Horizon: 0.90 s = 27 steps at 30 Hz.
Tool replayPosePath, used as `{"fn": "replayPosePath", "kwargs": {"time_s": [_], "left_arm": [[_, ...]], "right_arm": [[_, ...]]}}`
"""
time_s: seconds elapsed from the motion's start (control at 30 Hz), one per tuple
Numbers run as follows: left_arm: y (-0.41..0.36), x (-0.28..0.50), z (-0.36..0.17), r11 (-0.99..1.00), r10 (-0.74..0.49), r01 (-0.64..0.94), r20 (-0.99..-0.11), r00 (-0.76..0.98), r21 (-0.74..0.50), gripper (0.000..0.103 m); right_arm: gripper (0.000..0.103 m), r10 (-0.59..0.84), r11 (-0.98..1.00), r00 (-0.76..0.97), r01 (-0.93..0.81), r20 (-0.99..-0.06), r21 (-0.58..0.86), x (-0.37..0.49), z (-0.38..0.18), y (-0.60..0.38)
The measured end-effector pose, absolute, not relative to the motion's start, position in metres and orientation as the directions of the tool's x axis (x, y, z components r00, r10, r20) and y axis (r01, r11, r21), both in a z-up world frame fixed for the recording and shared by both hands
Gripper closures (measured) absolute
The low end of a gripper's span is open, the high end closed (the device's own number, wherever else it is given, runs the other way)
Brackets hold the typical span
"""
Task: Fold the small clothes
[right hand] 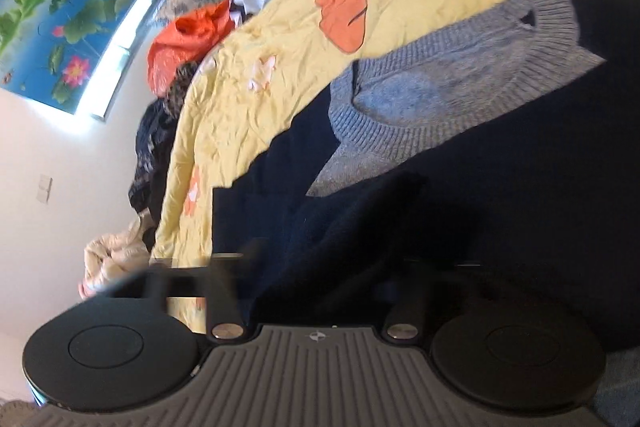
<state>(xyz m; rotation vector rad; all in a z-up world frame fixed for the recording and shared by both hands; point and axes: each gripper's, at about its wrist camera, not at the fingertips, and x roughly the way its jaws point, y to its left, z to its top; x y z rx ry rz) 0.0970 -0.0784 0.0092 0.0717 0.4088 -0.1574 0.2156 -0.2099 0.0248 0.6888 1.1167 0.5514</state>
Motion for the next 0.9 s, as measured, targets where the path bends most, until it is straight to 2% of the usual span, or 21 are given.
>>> {"fn": "replayPosePath", "kwargs": {"time_s": [0.03, 0.07, 0.13, 0.2, 0.27, 0.43, 0.67, 0.9], "left_arm": [[-0.077, 0.097, 0.010, 0.986, -0.138, 0.165, -0.403, 0.905, 0.032, 0.096], [-0.076, 0.097, 0.010, 0.985, -0.148, 0.171, -0.405, 0.902, 0.021, 0.092], [-0.075, 0.098, 0.009, 0.986, -0.145, 0.167, -0.414, 0.899, 0.016, 0.074], [-0.073, 0.098, 0.010, 0.986, -0.150, 0.165, -0.412, 0.899, 0.000, 0.028], [-0.065, 0.097, 0.011, 0.987, -0.160, 0.157, -0.385, 0.909, -0.041, 0.017], [-0.047, 0.110, 0.009, 0.982, -0.170, 0.115, -0.433, 0.885, -0.151, 0.017], [-0.016, 0.123, 0.001, 0.946, -0.189, 0.024, -0.491, 0.851, -0.323, 0.017], [-0.018, 0.124, -0.002, 0.953, -0.178, 0.023, -0.497, 0.849, -0.301, 0.017]], "right_arm": [[0.081, 0.692, 0.691, 0.350, -0.069, -0.631, 0.720, 0.216, 0.027, -0.207], [0.084, 0.683, 0.703, 0.357, -0.084, -0.637, 0.706, 0.216, 0.031, -0.207], [0.084, 0.681, 0.706, 0.385, -0.121, -0.623, 0.698, 0.214, 0.040, -0.212], [0.084, 0.680, 0.707, 0.413, -0.152, -0.606, 0.690, 0.214, 0.051, -0.225], [0.084, 0.672, 0.713, 0.442, -0.171, -0.594, 0.680, 0.212, 0.060, -0.243], [0.084, 0.599, 0.761, 0.509, -0.123, -0.618, 0.637, 0.220, 0.056, -0.294], [0.084, 0.550, 0.800, 0.519, -0.104, -0.655, 0.590, 0.224, 0.041, -0.327], [0.084, 0.531, 0.810, 0.508, -0.070, -0.679, 0.582, 0.222, 0.020, -0.333]]}}
